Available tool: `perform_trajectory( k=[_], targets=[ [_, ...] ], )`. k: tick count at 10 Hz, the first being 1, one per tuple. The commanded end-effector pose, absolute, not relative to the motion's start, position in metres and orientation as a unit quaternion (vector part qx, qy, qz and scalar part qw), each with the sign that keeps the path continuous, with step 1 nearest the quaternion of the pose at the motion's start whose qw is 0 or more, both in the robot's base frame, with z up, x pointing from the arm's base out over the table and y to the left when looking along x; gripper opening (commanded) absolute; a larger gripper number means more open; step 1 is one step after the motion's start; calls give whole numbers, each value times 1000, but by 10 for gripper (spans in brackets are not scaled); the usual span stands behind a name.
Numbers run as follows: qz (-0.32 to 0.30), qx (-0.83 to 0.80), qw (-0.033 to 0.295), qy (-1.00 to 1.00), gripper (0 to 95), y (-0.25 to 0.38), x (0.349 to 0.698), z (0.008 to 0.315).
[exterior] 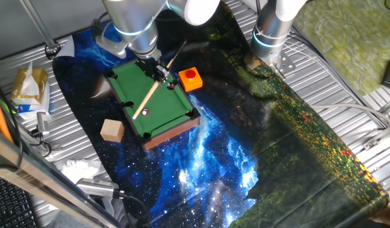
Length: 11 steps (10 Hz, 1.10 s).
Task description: Hit the pool ball
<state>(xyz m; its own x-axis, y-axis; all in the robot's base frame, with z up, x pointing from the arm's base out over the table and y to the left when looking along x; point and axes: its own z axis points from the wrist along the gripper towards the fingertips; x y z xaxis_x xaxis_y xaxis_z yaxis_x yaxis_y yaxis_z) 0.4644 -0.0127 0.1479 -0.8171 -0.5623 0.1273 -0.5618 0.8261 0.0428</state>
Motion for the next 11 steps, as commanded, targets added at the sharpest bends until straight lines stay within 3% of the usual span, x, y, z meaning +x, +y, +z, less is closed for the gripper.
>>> perform_trajectory(
  k=[1, 11],
  targets=[
    [-15, 354, 62, -933, 0, -32, 460, 143],
    [-53, 411, 44, -909, 0, -95, 457, 119]
  ],
)
